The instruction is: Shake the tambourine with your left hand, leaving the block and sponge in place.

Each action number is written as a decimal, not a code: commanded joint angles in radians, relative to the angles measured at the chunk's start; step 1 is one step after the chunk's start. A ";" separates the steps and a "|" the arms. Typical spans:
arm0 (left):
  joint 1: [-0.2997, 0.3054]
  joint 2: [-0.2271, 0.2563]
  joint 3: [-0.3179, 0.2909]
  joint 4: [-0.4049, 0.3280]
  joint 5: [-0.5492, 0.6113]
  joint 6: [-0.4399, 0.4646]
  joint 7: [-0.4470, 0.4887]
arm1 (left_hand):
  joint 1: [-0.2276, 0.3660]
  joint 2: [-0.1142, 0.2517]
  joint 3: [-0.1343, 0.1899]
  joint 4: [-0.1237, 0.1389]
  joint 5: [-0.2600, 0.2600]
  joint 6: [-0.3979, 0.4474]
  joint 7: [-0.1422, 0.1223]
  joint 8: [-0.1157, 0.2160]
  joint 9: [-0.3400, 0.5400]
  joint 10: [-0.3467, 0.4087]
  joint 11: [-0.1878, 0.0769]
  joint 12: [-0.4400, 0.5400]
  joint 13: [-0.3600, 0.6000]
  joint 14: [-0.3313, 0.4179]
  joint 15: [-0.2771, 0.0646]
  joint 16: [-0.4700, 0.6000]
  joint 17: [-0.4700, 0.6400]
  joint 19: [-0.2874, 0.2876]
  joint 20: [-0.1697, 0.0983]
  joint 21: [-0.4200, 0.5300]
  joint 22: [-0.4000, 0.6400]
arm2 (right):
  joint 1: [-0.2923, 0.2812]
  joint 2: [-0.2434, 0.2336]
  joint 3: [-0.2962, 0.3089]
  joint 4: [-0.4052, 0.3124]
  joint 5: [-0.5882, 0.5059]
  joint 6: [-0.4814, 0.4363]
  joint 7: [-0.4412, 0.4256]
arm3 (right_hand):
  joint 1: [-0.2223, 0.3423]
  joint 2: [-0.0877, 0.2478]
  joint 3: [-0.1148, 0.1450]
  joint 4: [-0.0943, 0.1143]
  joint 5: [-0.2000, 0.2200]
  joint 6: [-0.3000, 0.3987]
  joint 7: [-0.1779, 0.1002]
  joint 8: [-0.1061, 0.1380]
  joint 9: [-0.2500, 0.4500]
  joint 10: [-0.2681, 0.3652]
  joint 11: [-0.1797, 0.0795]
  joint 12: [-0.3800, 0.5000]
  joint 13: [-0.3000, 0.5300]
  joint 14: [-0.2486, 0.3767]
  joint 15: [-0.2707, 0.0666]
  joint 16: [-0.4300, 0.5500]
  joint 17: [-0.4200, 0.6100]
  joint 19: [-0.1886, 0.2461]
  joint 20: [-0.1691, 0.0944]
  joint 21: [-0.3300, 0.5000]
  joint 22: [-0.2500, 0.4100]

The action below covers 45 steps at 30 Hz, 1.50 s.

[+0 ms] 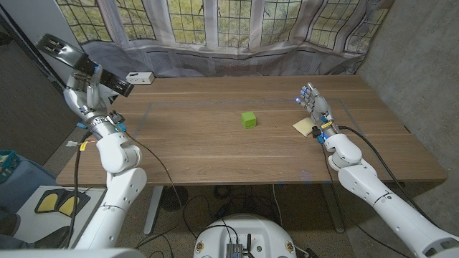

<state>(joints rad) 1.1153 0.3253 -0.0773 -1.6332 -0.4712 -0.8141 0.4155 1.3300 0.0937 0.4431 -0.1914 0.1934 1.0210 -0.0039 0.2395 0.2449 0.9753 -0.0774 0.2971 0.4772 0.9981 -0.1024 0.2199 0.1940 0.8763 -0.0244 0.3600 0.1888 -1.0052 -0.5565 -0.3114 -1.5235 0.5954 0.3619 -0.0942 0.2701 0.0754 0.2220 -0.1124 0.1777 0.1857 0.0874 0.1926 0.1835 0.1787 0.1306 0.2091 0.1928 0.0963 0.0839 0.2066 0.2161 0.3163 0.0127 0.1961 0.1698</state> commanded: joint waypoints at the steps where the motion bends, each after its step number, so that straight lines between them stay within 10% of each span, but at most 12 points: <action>1: 0.013 0.111 0.011 -0.140 0.535 0.250 0.047 | -0.035 0.047 0.029 0.026 0.008 0.009 -0.003 0.004 0.003 0.025 -0.019 0.007 0.006 0.057 -0.058 -0.004 0.003 -0.008 0.003 0.002 0.004 | -0.012 -0.002 0.004 -0.016 -0.005 0.007 -0.010 | -0.007 -0.004 0.003 -0.008 0.002 0.005 0.007 -0.001 0.002 0.004 -0.002 -0.003 0.004 0.007 -0.001 0.000 0.002 0.008 0.001 -0.002 0.003; 19: -0.082 0.377 0.200 -0.352 0.900 0.650 -0.115 | -0.031 0.047 0.027 0.023 0.008 0.014 -0.001 0.004 0.003 0.030 -0.016 0.003 0.009 0.059 -0.053 -0.001 0.005 -0.013 0.007 0.004 0.004 | -0.024 -0.006 0.009 -0.026 -0.008 0.008 -0.017 | -0.009 -0.004 0.003 -0.008 0.002 0.006 0.008 -0.001 0.002 0.003 -0.002 -0.003 0.004 0.007 0.000 0.000 0.003 0.007 0.002 -0.002 0.003; 27: -0.199 0.507 0.361 -0.433 1.007 0.876 -0.374 | -0.030 0.048 0.028 0.023 0.009 0.010 0.003 0.002 0.002 0.028 -0.012 0.000 0.009 0.056 -0.052 -0.002 0.005 -0.016 0.010 0.004 0.004 | -0.031 -0.008 0.013 -0.033 -0.005 0.008 -0.021 | -0.009 -0.004 0.003 -0.008 0.002 0.006 0.008 -0.001 0.002 0.003 -0.002 -0.003 0.004 0.006 -0.001 0.000 0.003 0.008 0.001 -0.002 0.003; 45: -0.263 0.571 0.459 -0.431 0.960 0.929 -0.410 | -0.029 0.048 0.028 0.023 0.009 0.009 0.003 0.000 0.003 0.029 -0.012 -0.003 0.012 0.056 -0.051 -0.002 0.005 -0.016 0.011 0.007 0.005 | -0.035 -0.007 0.013 -0.028 -0.006 0.014 -0.017 | -0.009 -0.003 0.004 -0.009 0.002 0.005 0.007 -0.001 0.002 0.005 -0.002 -0.003 0.004 0.008 -0.001 0.000 0.003 0.008 0.001 -0.002 0.003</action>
<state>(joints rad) 0.8918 0.8509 0.3181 -2.0488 0.4804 0.0517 0.0431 1.3300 0.0937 0.4431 -0.1915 0.1972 1.0271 -0.0018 0.2309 0.2445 0.9809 -0.0753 0.2919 0.4854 0.9981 -0.1024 0.2076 0.1948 0.8626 -0.0144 0.3638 0.1887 -1.0370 -0.5640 -0.2977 -1.5568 0.5904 0.3694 -0.1151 0.2701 0.0754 0.2254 -0.1157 0.1777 0.1894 0.0910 0.1926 0.1836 0.1786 0.1305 0.2091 0.1928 0.0963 0.0839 0.2066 0.2161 0.3163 0.0127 0.1961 0.1698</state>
